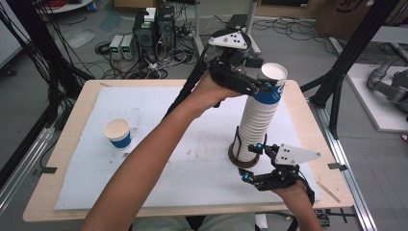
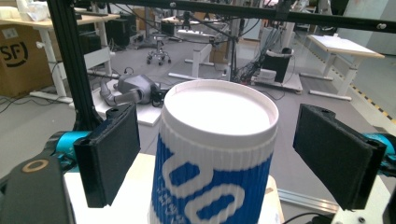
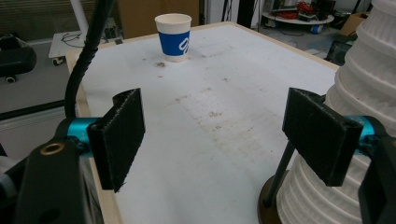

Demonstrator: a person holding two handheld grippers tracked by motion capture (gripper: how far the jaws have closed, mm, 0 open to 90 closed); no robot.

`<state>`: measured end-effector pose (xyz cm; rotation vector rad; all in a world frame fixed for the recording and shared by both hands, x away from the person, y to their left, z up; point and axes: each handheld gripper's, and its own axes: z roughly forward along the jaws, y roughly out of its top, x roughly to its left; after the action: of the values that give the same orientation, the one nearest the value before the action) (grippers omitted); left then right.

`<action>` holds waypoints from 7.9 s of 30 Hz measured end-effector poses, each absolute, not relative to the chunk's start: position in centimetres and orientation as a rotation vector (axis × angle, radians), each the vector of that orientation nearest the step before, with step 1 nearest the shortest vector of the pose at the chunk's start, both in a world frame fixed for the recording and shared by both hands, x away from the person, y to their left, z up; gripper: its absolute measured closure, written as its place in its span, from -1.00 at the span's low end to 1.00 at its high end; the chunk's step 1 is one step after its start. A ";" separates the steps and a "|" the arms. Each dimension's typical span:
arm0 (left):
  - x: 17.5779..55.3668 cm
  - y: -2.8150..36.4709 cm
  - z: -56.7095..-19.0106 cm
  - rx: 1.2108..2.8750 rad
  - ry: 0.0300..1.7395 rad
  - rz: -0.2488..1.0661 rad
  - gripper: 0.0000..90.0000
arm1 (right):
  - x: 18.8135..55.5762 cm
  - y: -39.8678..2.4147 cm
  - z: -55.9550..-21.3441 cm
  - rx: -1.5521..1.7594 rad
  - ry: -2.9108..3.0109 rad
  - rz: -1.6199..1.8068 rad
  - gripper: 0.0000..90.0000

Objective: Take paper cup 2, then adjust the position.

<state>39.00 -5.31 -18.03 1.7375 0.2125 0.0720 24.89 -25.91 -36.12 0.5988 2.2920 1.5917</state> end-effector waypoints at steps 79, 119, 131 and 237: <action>35.5 12.1 -16.8 1.554 0.274 0.238 -0.31 | 25.3 -24.1 -36.7 0.569 2.324 1.611 -0.52; 32.7 17.9 -31.9 1.608 0.352 0.187 -0.32 | 26.6 -21.8 -37.2 0.557 2.352 1.616 -0.52; 32.1 18.4 -33.2 1.618 0.356 0.202 -0.32 | 26.7 -21.3 -37.3 0.544 2.358 1.608 -0.52; 29.7 14.7 -36.0 1.630 0.231 -0.004 -0.65 | 29.8 -13.6 -37.4 0.238 2.581 1.737 -0.25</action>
<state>29.75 14.73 -36.01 1.6301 0.2314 -0.0040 29.77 -13.56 -37.40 0.2380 2.5806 1.7374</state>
